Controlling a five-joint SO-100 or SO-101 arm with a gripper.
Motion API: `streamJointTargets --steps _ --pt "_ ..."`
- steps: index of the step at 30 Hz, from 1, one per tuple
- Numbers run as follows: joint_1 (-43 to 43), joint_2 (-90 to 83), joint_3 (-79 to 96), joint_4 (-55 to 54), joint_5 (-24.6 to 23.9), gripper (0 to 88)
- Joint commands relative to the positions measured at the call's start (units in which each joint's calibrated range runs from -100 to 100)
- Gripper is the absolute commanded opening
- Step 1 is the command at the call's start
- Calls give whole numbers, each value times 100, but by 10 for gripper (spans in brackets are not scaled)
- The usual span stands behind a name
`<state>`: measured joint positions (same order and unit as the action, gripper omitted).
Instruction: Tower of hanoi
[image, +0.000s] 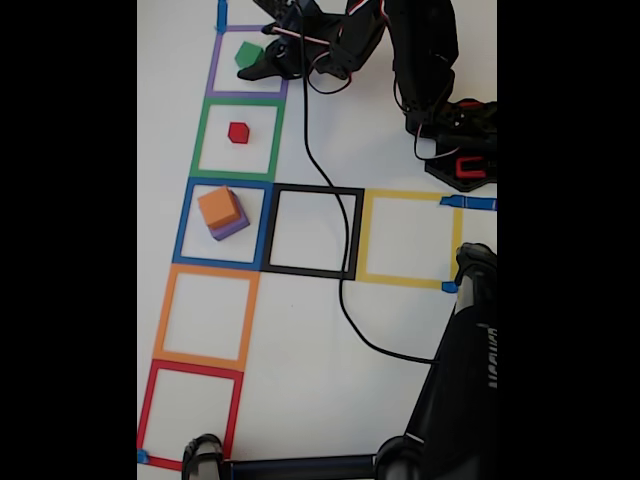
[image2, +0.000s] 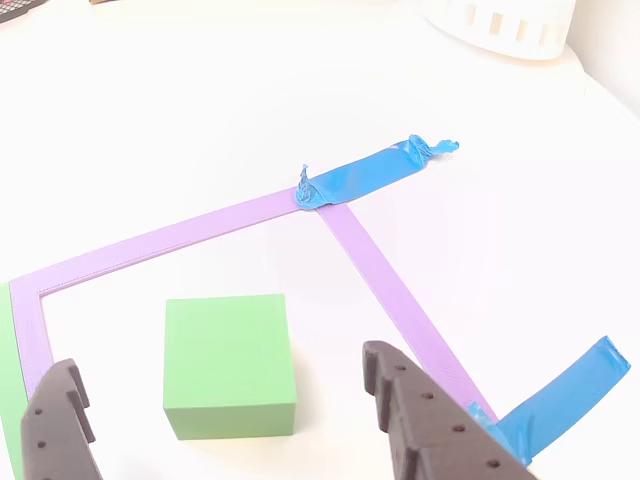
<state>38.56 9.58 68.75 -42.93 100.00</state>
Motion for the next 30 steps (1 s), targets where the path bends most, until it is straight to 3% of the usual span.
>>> streamJointTargets --steps 1,30 --pt "17 192 -275 -290 0 325" --pt "-155 661 -557 -396 0 273"
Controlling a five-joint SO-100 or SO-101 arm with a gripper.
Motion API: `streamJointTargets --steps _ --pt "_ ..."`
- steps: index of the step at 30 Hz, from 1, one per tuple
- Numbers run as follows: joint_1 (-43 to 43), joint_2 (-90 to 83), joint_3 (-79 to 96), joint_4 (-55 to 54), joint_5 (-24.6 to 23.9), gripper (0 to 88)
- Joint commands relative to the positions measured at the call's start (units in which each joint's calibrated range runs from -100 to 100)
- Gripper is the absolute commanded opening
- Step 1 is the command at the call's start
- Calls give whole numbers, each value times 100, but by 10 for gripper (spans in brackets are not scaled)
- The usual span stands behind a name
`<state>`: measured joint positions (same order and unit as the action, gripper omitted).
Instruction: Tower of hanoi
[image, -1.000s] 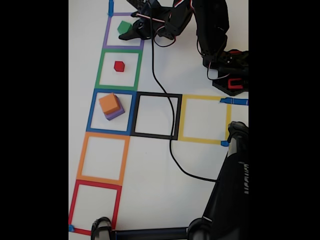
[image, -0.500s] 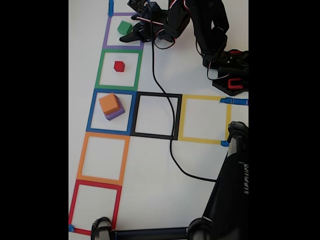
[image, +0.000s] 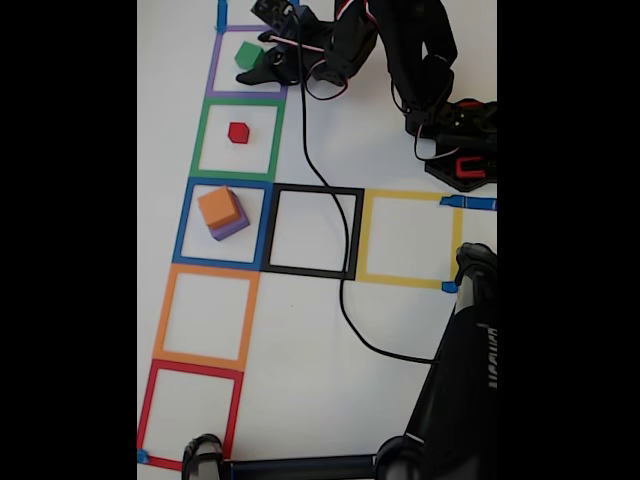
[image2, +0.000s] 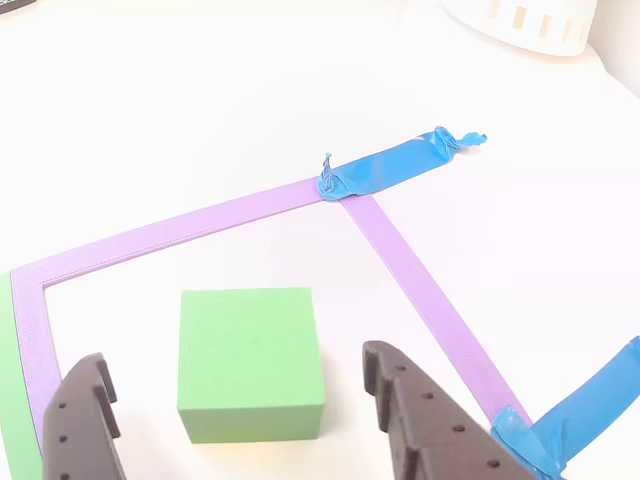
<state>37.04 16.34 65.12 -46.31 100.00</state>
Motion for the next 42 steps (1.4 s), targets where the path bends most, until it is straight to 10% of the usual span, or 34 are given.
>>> streamJointTargets --steps 1,42 --pt "7 1 -212 -57 0 273" --pt "-32 -418 -157 680 0 63"
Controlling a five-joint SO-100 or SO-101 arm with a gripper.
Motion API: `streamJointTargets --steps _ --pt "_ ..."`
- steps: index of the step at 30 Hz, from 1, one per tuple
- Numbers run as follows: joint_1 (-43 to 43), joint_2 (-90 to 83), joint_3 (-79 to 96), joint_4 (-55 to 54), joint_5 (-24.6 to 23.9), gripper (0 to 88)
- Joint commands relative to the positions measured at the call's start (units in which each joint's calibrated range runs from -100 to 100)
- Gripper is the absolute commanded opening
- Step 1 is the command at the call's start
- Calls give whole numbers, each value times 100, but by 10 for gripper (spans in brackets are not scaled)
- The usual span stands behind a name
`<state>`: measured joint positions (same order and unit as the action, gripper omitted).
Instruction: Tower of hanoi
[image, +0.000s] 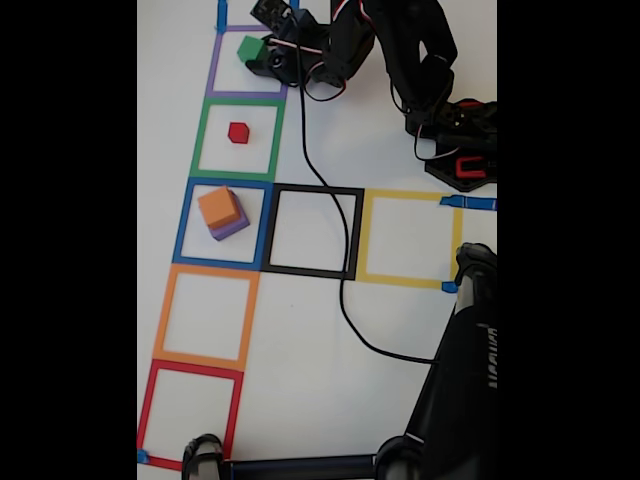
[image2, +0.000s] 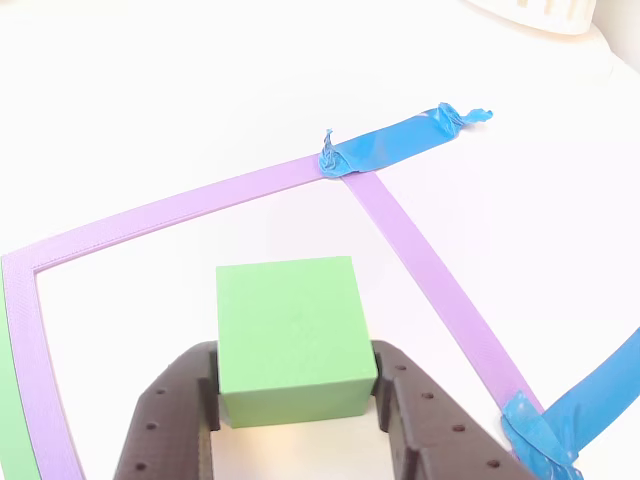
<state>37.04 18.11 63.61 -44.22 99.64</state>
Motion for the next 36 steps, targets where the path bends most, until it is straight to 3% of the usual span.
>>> streamJointTargets --steps 1,8,12,18,26,30,36 --pt "-51 -830 48 681 36 61" --pt "-185 -2840 148 2891 36 62" --pt "-329 -4068 -307 4794 36 61" --pt "-914 -5683 -1370 8001 36 60" --pt "-2122 -6086 -4098 11409 36 60" --pt "-2755 -6127 -5161 12559 36 60" --pt "-3752 -6659 -5334 13231 36 60"
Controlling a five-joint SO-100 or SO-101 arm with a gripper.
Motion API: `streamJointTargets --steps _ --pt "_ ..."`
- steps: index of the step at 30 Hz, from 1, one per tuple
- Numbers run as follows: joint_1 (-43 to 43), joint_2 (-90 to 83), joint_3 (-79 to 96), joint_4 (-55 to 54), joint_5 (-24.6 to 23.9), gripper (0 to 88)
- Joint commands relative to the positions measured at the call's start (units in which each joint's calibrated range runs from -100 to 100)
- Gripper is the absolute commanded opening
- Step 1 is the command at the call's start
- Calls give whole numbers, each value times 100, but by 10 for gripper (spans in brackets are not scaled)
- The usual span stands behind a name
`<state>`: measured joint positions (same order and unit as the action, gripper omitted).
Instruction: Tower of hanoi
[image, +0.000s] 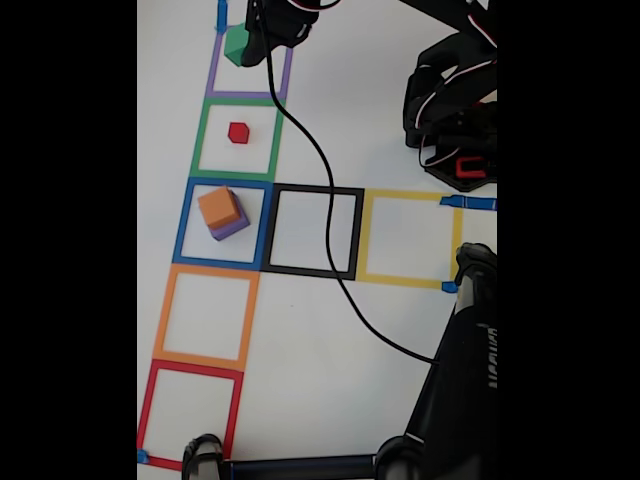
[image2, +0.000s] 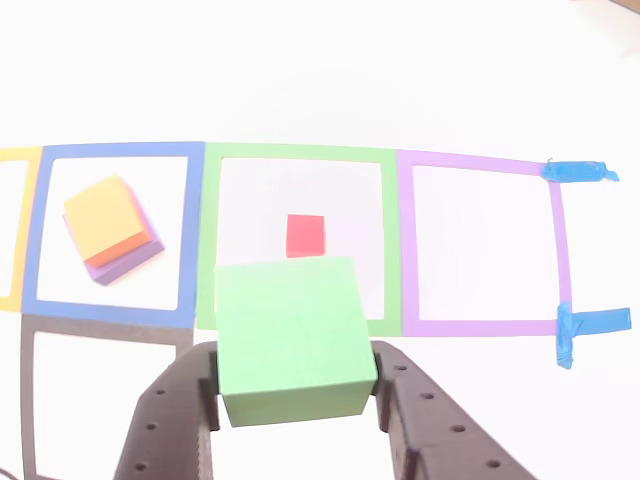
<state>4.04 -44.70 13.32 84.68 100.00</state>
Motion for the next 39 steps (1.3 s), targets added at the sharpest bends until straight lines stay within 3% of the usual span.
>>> streamJointTargets --steps 1,10,18,30,39 --pt "-595 -451 -269 414 0 60" --pt "-1679 -960 1131 -217 0 59" --pt "-2130 -717 2513 -2363 0 58" --pt "-2398 591 4758 -6606 0 59" --pt "-2551 1705 5095 -8234 0 59"
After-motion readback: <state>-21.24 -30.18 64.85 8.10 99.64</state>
